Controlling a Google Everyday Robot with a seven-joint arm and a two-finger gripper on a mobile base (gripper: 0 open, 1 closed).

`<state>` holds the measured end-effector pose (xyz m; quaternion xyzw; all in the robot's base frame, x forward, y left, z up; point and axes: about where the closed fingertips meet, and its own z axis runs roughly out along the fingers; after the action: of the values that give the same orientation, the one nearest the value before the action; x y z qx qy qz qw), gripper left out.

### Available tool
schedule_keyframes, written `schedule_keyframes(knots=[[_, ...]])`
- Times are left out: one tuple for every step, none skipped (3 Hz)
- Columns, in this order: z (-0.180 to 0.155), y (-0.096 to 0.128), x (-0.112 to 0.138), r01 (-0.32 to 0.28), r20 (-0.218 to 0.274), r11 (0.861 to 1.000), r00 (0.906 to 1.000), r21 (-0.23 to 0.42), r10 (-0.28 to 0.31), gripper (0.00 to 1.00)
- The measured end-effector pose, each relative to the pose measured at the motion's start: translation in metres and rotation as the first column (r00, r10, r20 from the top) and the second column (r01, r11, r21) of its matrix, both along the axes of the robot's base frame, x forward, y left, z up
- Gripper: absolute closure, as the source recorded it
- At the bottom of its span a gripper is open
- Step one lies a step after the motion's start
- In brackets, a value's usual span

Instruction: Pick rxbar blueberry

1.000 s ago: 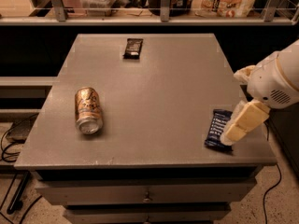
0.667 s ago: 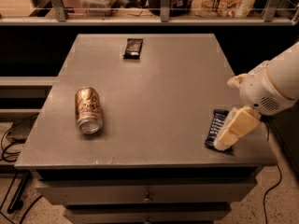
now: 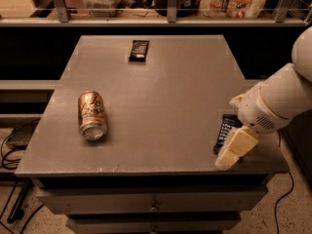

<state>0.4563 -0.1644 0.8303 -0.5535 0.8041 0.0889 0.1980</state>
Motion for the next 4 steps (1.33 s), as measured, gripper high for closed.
schedule_keyframes(knots=[[-0.011,-0.005,-0.001,0.018,-0.023,1.000,0.9996,-0.007,-0.019,0.18],[-0.016,-0.012,-0.001,0.022,-0.038,0.999,0.9990,-0.023,-0.023,0.49],[-0.007,-0.012,-0.001,0.022,-0.038,0.999,0.9990,-0.023,-0.023,0.72],[-0.003,-0.012,-0.001,0.022,-0.038,0.999,0.9990,-0.023,-0.023,0.96]])
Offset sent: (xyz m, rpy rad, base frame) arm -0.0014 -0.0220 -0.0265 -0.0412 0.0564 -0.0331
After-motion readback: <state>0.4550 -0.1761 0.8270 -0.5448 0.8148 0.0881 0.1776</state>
